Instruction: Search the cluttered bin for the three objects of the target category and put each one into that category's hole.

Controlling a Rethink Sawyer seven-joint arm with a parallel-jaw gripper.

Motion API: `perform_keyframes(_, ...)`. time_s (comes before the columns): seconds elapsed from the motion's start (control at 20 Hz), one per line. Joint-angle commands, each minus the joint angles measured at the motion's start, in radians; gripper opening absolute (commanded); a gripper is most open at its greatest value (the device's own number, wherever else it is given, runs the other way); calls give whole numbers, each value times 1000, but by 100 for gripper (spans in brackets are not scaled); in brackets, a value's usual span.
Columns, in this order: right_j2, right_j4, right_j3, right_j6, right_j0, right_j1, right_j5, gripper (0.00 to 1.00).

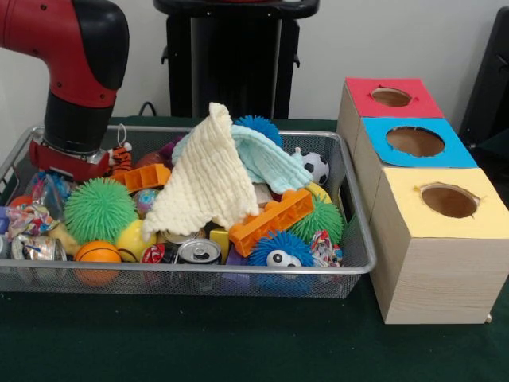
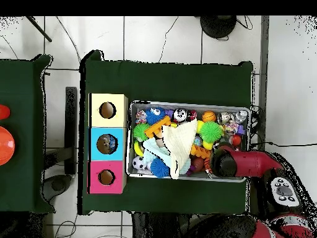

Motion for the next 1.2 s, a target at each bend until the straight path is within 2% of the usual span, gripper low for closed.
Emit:
perform_keyframes(0.05, 191, 75, 68, -34, -43, -39, 107, 100)
perform_keyframes(0.4, 206, 96, 66, -35, -38, -63, 148, 100)
perform_keyframes(0.55, 229, 111, 65, -75, -50, -64, 209, 100)
perform_keyframes(0.65, 236, 130, 78, -90, -50, -78, 262, 100)
perform_keyframes(0.95, 273, 170, 132, -103, -60, -122, 332, 100)
perform_keyframes(1.1, 268, 171, 136, -69, -48, -123, 313, 100)
perform_keyframes(1.2, 242, 152, 117, -24, -26, -108, 262, 100)
